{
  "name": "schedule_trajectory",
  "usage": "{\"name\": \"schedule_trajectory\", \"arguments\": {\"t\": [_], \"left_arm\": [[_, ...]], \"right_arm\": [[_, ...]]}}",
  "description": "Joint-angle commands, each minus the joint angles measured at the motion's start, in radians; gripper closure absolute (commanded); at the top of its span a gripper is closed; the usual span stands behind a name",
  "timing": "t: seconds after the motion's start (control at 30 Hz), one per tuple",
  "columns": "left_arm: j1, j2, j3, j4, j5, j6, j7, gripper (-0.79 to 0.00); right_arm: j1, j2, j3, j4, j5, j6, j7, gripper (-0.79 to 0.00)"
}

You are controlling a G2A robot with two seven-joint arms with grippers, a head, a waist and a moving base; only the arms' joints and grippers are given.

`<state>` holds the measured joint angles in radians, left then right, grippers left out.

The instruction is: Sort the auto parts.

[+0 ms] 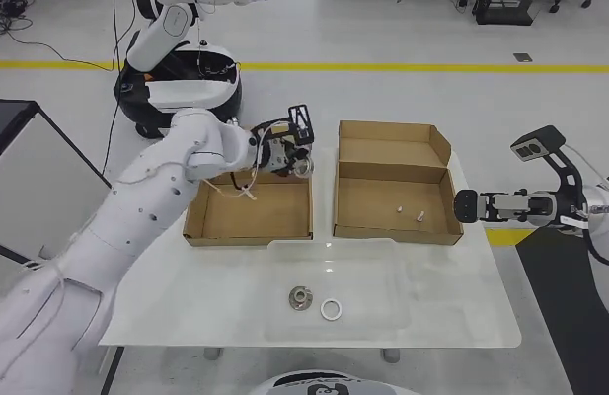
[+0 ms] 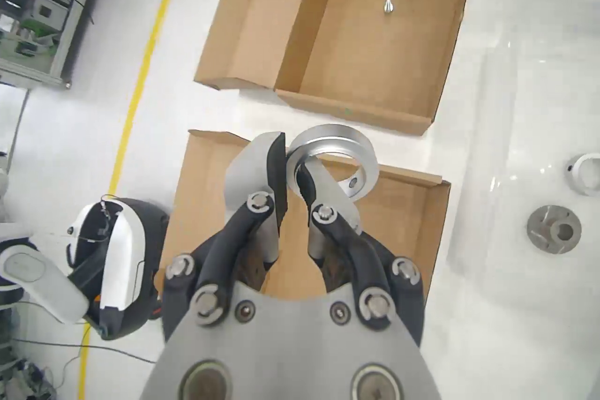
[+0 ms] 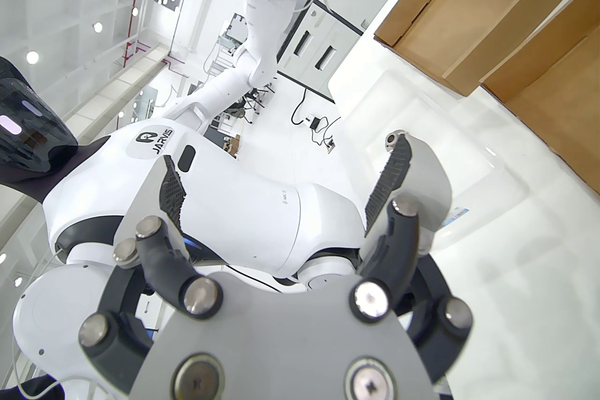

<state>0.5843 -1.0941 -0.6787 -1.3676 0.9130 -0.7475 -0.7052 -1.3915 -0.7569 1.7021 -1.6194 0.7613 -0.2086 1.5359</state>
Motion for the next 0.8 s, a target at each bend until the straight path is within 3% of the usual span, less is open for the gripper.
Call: {"name": "schedule_trajectory", "arguments": {"t": [0.0,0.4,0.77], "left_arm": [[0.002,-0.007,0.027,0.016,0.031,0.006,-0.017,0.0],[-0.042,-0.077,0.179,0.189,0.145,-0.035,-0.1,0.0],[-0.088,-0.166,0.281,0.373,0.229,-0.038,-0.04,0.0]], "right_arm": [[0.0,0.0,0.0,0.0,0.0,0.0,0.0,-0.785],[0.0,0.0,0.0,0.0,0.0,0.0,0.0,-0.785],[0.0,0.0,0.0,0.0,0.0,0.0,0.0,-0.785]]}}
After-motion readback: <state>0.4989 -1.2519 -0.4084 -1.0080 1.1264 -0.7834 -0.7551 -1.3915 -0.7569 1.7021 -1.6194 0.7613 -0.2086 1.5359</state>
